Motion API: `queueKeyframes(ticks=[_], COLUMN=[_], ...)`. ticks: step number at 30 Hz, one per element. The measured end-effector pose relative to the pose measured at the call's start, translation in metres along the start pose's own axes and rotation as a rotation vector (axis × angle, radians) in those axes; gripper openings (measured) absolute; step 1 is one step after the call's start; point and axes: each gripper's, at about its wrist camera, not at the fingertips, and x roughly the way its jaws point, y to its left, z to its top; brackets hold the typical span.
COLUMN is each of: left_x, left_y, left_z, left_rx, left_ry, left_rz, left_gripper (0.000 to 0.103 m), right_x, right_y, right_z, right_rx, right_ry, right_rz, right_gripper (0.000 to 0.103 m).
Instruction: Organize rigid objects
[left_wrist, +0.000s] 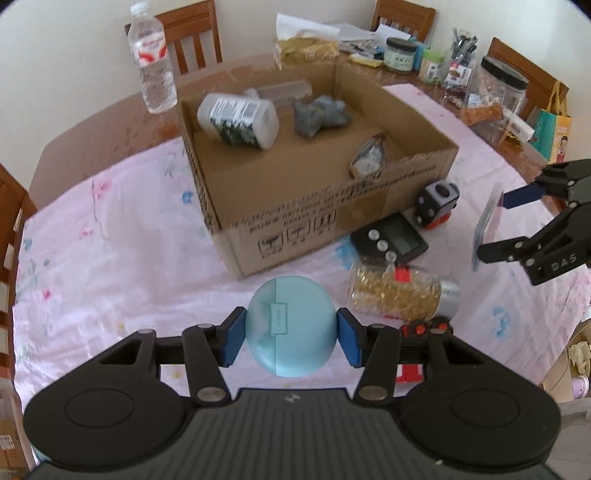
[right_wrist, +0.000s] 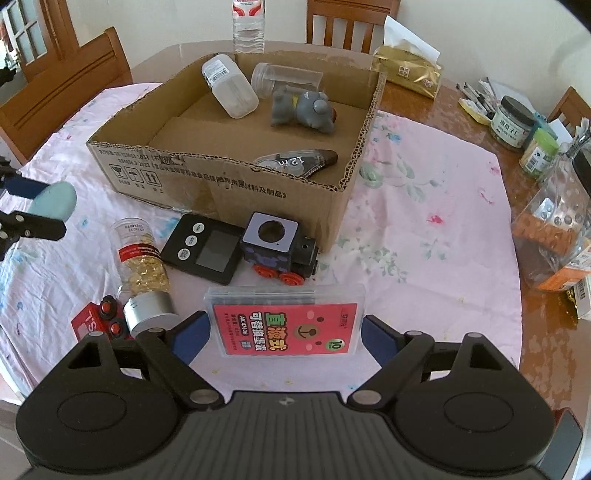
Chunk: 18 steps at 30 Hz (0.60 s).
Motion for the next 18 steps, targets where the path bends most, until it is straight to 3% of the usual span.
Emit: queueKeyframes(ticks=[8, 18], left_x=[-0.011, -0.025], left_y=[-0.001, 0.007], left_z=[0.010, 0.057], left_rx=[0.000, 0.040], left_ry=[-0.011, -0.129], left_rz=[-0.022, -0.004], left_gripper=[0.052, 0.052], right_x=[-0.015, -0.053], right_y=[0.001, 0.004], right_z=[0.006, 0.039], right_rx=[-0.014, -0.066], right_ry=[-0.017, -0.119], right_rz=[0.004, 0.032], right_gripper=[0.092, 0.092])
